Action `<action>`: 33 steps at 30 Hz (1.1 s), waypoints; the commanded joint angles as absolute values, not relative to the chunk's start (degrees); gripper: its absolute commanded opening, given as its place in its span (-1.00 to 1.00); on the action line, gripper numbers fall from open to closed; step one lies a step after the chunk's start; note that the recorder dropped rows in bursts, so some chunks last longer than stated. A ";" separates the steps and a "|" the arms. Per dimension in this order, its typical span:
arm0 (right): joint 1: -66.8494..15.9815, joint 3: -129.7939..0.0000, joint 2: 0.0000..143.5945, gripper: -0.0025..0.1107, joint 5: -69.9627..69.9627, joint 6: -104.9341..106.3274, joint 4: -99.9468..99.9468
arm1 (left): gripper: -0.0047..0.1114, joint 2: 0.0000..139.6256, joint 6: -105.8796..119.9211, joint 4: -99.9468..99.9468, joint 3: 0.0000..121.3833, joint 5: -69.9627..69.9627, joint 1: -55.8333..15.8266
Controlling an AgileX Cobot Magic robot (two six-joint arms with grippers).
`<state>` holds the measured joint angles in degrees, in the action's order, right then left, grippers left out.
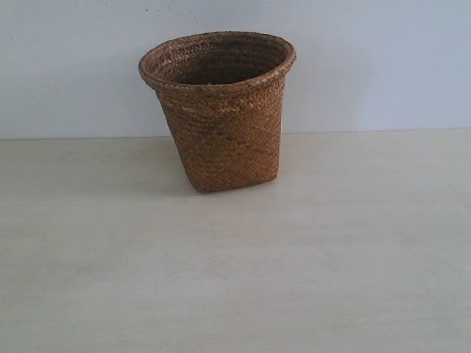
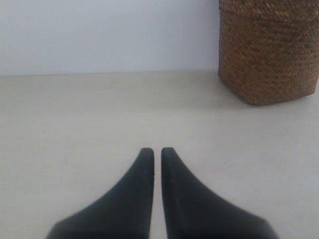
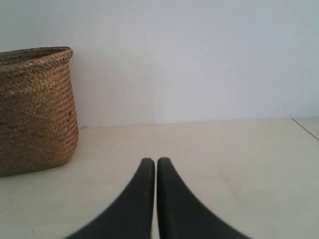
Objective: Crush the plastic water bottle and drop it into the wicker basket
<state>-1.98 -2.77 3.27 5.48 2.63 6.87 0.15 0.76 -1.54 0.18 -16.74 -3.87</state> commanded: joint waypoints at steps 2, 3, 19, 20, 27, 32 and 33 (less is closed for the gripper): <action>-1.72 -0.11 0.89 -0.96 6.13 -0.70 6.16 | -0.84 0.00 1.12 -1.55 0.00 -16.96 -3.59; -1.72 0.00 0.43 -0.96 6.26 -1.24 6.16 | -0.84 0.00 1.12 -1.55 0.00 -16.96 -3.59; -1.72 0.00 0.00 -0.96 18.76 -0.84 0.55 | -0.84 0.00 1.12 -1.55 0.00 -16.97 -3.59; -1.72 0.00 0.00 -0.96 18.76 -0.84 0.55 | -0.84 0.00 1.12 -1.55 0.00 -16.97 -3.59; -1.72 0.00 0.00 -0.96 18.64 -0.96 0.55 | -0.84 0.00 1.12 -1.55 0.00 -16.97 -3.59; -1.72 0.00 0.00 -0.96 18.64 -0.96 0.55 | -0.84 0.00 1.12 -1.55 0.00 -16.97 -3.59; -1.72 0.00 0.00 -0.96 18.64 -0.96 0.55 | -0.84 0.00 1.12 -1.55 0.00 -16.97 -3.59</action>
